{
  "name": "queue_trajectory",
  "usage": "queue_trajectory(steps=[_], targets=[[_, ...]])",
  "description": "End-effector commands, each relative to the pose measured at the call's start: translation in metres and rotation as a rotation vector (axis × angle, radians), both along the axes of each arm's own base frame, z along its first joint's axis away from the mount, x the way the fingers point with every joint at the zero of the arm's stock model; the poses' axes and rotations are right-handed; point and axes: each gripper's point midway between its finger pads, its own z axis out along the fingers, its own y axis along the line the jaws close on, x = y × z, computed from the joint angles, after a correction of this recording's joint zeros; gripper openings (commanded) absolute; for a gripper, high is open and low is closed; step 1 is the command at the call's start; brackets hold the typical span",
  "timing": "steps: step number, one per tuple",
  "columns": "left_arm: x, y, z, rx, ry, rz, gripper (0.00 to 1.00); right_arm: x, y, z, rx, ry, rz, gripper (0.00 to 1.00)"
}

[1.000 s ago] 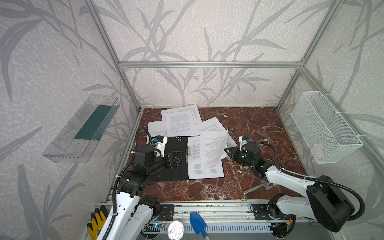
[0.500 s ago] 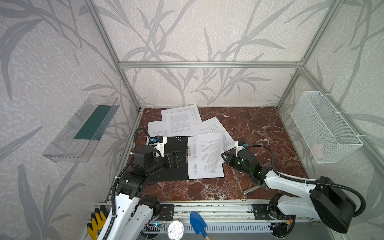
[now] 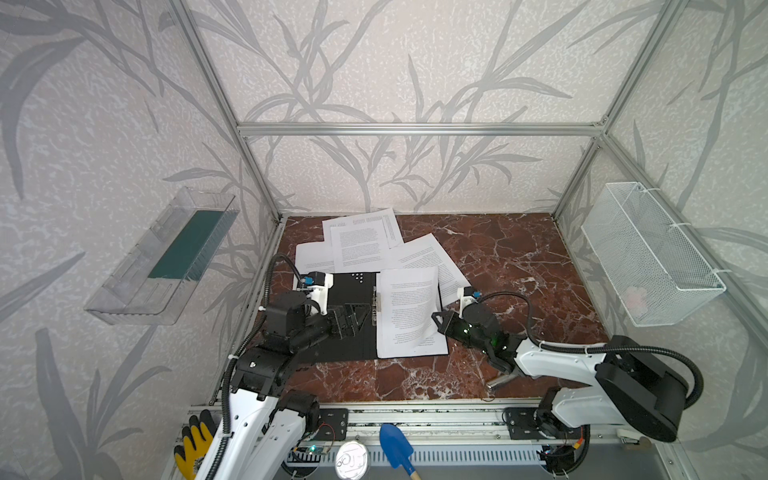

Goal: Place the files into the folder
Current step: 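Lower the held sheet onto the papers in the folder with the right gripper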

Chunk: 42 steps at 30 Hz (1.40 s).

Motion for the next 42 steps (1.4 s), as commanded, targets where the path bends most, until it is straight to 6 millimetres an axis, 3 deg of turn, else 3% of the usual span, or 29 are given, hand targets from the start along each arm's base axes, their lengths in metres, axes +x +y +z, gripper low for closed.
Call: queue_trajectory(steps=[1, 42], targets=[[-0.001, -0.001, 0.002, -0.005, -0.018, -0.009, 0.99, 0.006, 0.006, 0.013, 0.043, -0.037, -0.029, 0.0], [-0.004, 0.0, 0.006, -0.004, -0.038, -0.009, 0.99, -0.015, 0.019, -0.006, 0.053, 0.014, -0.027, 0.0]])
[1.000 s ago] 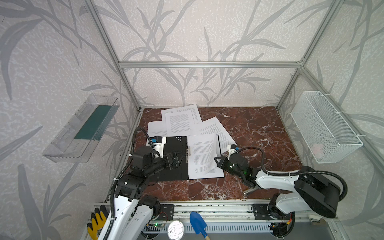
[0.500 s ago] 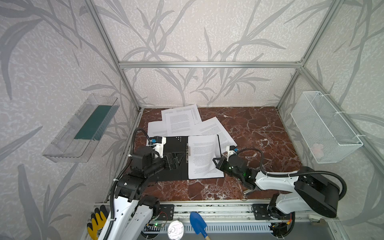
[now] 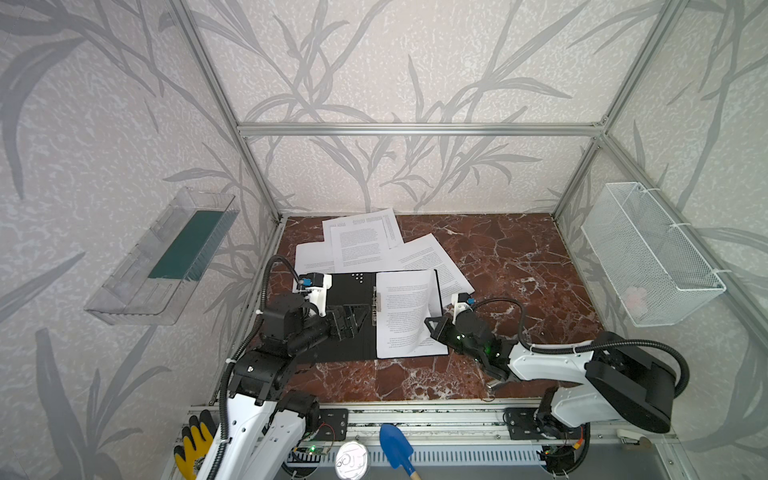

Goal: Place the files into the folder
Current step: 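Lower the held sheet onto the papers in the folder with the right gripper, then release the sheet and move the right gripper to a loose sheet farther away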

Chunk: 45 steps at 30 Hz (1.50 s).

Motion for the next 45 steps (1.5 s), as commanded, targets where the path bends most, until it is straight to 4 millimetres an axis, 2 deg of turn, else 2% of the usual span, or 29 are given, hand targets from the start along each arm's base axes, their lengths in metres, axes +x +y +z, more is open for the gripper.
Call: queue_trajectory(steps=[1, 6, 12, 17, 21, 24, 26, 28, 29, 30, 33, 35, 38, 41, 45], targets=[[-0.001, -0.001, 0.001, 0.0, -0.016, -0.009, 0.99, -0.001, -0.001, -0.002, 0.006, -0.008, -0.011, 0.0], [-0.001, 0.0, 0.002, 0.0, -0.017, -0.008, 0.99, -0.001, -0.002, -0.003, 0.004, -0.007, -0.013, 0.0], [-0.001, 0.0, 0.002, 0.0, -0.017, -0.009, 0.99, -0.002, 0.0, -0.002, 0.01, -0.012, -0.007, 0.13], [-0.002, -0.001, 0.002, 0.0, -0.019, -0.011, 0.99, -0.002, 0.002, -0.005, 0.014, -0.008, 0.001, 0.27], [-0.002, -0.001, 0.002, -0.001, -0.02, -0.012, 0.99, -0.003, 0.0, -0.01, -0.003, 0.006, -0.005, 0.45], [-0.002, -0.001, 0.003, -0.001, -0.023, -0.011, 0.99, -0.002, -0.009, -0.013, -0.053, -0.004, -0.029, 0.6], [-0.003, -0.001, 0.004, -0.001, -0.026, -0.012, 0.99, -0.001, -0.02, -0.018, -0.127, 0.002, -0.055, 0.73], [-0.003, -0.001, 0.003, -0.002, -0.024, -0.013, 0.99, 0.002, -0.034, -0.018, -0.199, -0.012, -0.092, 0.79], [-0.003, -0.001, 0.004, -0.002, -0.025, -0.013, 0.99, 0.003, -0.045, -0.017, -0.248, -0.029, -0.122, 0.92], [-0.004, -0.001, 0.004, -0.002, -0.026, -0.014, 0.99, 0.004, -0.058, -0.019, -0.311, -0.036, -0.152, 0.99], [-0.004, -0.001, 0.004, -0.001, -0.029, -0.016, 0.99, 0.012, -0.097, -0.013, -0.494, -0.052, -0.193, 0.99], [-0.004, -0.001, 0.004, -0.002, -0.029, -0.016, 0.99, 0.023, -0.114, -0.01, -0.52, -0.023, -0.152, 0.99], [-0.004, -0.002, 0.004, -0.002, -0.028, -0.019, 0.99, 0.042, -0.128, -0.007, -0.453, 0.012, -0.081, 0.99], [-0.003, -0.001, 0.004, 0.0, -0.027, -0.014, 0.99, 0.066, -0.147, -0.004, -0.481, 0.013, -0.074, 0.99], [-0.002, -0.001, 0.002, 0.002, -0.019, -0.011, 0.99, 0.1, -0.158, -0.009, -0.446, 0.056, -0.032, 1.0]])
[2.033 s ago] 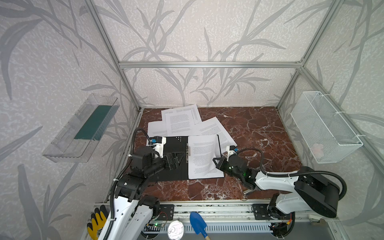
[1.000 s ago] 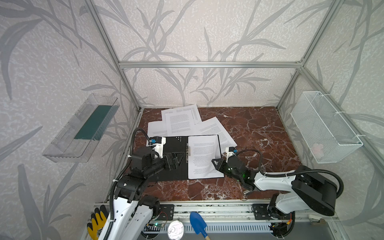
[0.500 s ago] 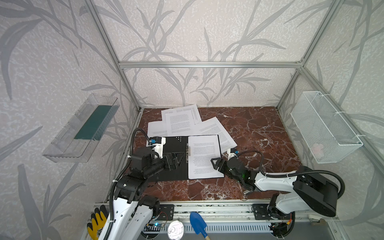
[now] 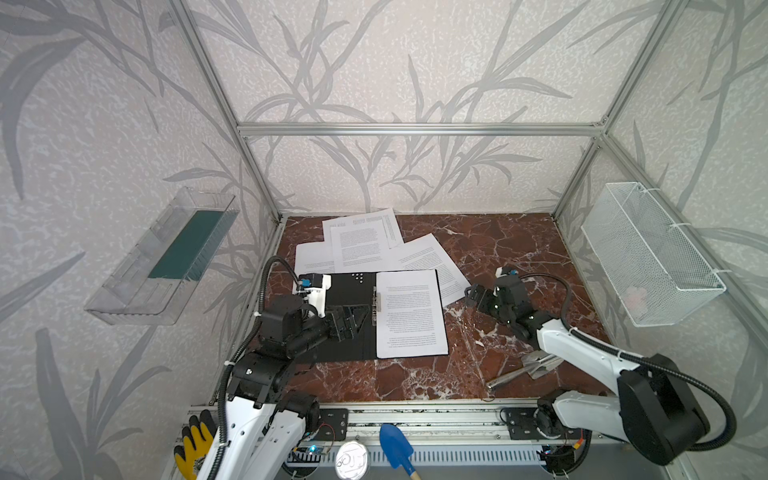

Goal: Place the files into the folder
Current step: 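Release the sheet and move the right gripper to a loose sheet farther away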

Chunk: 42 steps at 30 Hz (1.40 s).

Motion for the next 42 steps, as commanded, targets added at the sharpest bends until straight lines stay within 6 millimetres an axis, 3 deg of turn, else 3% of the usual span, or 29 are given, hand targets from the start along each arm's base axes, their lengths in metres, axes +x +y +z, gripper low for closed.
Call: queue_trajectory(steps=[1, 7, 11, 14, 25, 31, 42], targets=[[0.0, -0.001, -0.002, 0.006, -0.004, -0.009, 0.99, 0.014, 0.011, -0.005, 0.043, 0.054, 0.159, 0.98], [0.001, -0.004, -0.004, -0.001, 0.012, -0.022, 0.99, 0.054, 0.015, -0.015, 0.029, 0.112, 0.22, 0.97], [0.003, -0.003, -0.006, 0.003, 0.017, -0.018, 0.99, 0.068, 0.016, -0.031, 0.021, 0.201, 0.256, 0.94], [0.004, -0.003, -0.007, 0.004, 0.019, -0.015, 0.99, 0.072, 0.019, -0.042, 0.036, 0.25, 0.283, 0.86], [0.004, -0.003, -0.007, 0.003, 0.024, -0.017, 0.99, 0.072, 0.029, -0.065, 0.133, 0.313, 0.334, 0.86], [0.004, -0.003, -0.007, 0.003, 0.022, -0.014, 0.99, 0.081, 0.039, -0.058, 0.292, 0.287, 0.377, 0.86], [0.005, -0.003, -0.008, 0.004, 0.025, -0.015, 0.99, 0.093, 0.057, -0.021, 0.474, 0.188, 0.472, 0.83]])
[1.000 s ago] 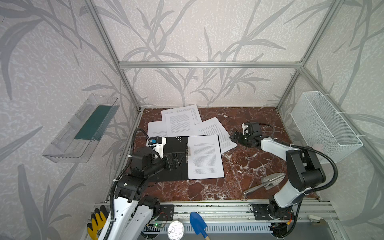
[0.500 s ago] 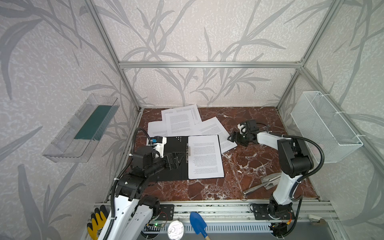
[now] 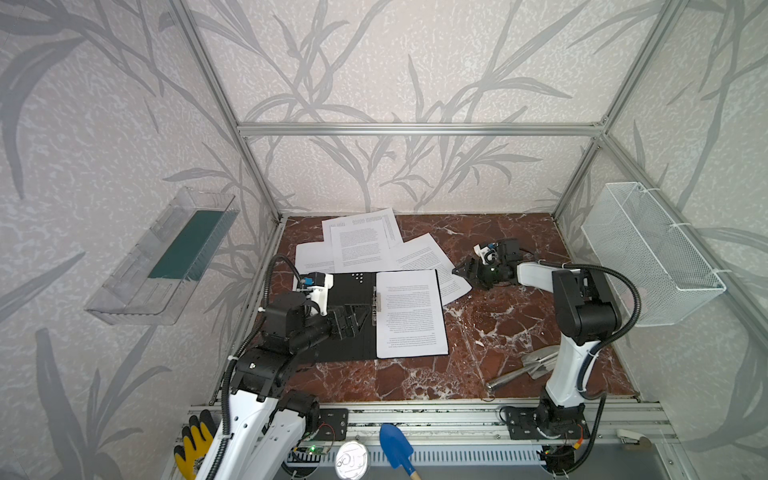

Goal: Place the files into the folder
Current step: 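Release the sheet and move the right gripper to a loose sheet farther away, then pinch the loose printed sheet's edge with the right gripper and lift it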

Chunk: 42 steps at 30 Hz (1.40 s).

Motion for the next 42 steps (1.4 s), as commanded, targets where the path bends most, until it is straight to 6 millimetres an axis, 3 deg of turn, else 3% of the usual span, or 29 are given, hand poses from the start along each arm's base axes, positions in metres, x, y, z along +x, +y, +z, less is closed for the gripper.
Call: queue_trajectory(steps=[1, 5, 9, 27, 30, 42], targets=[[0.0, -0.001, 0.001, -0.003, -0.011, -0.01, 0.99, 0.002, 0.012, 0.016, 0.094, -0.025, 0.037, 0.82], [0.0, -0.001, 0.001, -0.002, -0.011, -0.011, 0.99, -0.005, 0.001, 0.007, 0.01, -0.004, 0.003, 0.81], [0.001, -0.002, 0.0, -0.005, -0.008, -0.012, 0.99, -0.006, 0.006, 0.007, 0.05, -0.007, 0.03, 0.79], [0.001, -0.002, -0.001, -0.002, -0.002, -0.013, 0.99, 0.04, 0.022, 0.006, 0.039, 0.036, 0.181, 0.57], [0.002, -0.002, 0.0, -0.002, -0.004, -0.012, 0.99, 0.044, 0.028, 0.006, 0.038, 0.045, 0.213, 0.52], [0.002, -0.002, -0.001, -0.002, 0.0, -0.013, 0.99, 0.051, 0.047, -0.012, -0.081, 0.076, 0.296, 0.45]])
